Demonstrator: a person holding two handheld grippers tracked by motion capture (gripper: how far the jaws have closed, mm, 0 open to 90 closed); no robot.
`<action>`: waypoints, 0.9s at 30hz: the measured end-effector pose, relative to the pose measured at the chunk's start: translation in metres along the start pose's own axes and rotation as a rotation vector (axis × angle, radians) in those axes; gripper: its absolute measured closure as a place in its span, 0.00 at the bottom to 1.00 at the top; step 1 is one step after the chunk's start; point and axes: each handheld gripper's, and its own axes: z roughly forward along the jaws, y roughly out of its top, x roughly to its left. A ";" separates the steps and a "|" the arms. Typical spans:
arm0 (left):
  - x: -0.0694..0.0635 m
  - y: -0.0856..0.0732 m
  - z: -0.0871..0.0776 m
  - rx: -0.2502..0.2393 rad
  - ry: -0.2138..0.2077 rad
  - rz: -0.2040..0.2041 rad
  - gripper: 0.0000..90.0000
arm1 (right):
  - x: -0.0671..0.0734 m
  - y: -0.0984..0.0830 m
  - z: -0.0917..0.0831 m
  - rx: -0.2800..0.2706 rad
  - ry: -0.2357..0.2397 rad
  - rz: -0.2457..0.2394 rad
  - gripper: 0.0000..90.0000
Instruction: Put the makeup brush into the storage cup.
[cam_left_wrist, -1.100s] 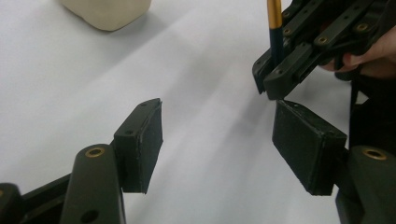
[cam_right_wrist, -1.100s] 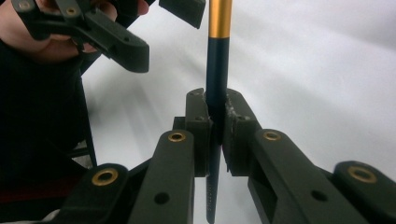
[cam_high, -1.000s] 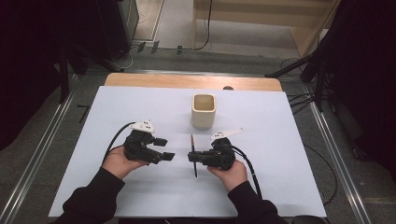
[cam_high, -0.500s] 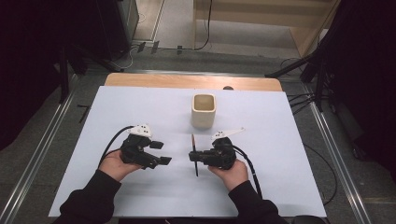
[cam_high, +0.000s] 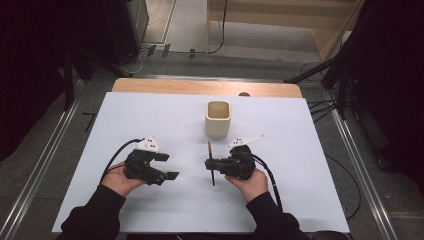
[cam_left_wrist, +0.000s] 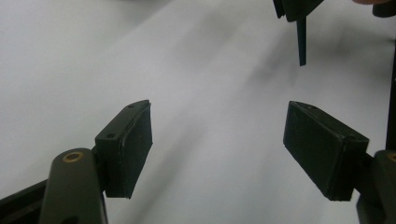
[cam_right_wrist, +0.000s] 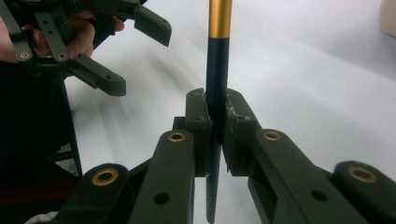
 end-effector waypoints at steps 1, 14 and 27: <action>0.000 -0.001 0.000 0.000 0.001 -0.001 0.27 | 0.000 0.000 0.000 -0.001 -0.005 0.000 0.92; 0.000 -0.004 -0.001 0.002 0.017 -0.007 0.27 | -0.002 0.012 -0.006 -0.015 -0.045 -0.020 0.92; 0.000 -0.005 0.000 0.005 0.018 -0.001 0.27 | -0.010 0.026 -0.007 -0.037 -0.078 -0.020 0.92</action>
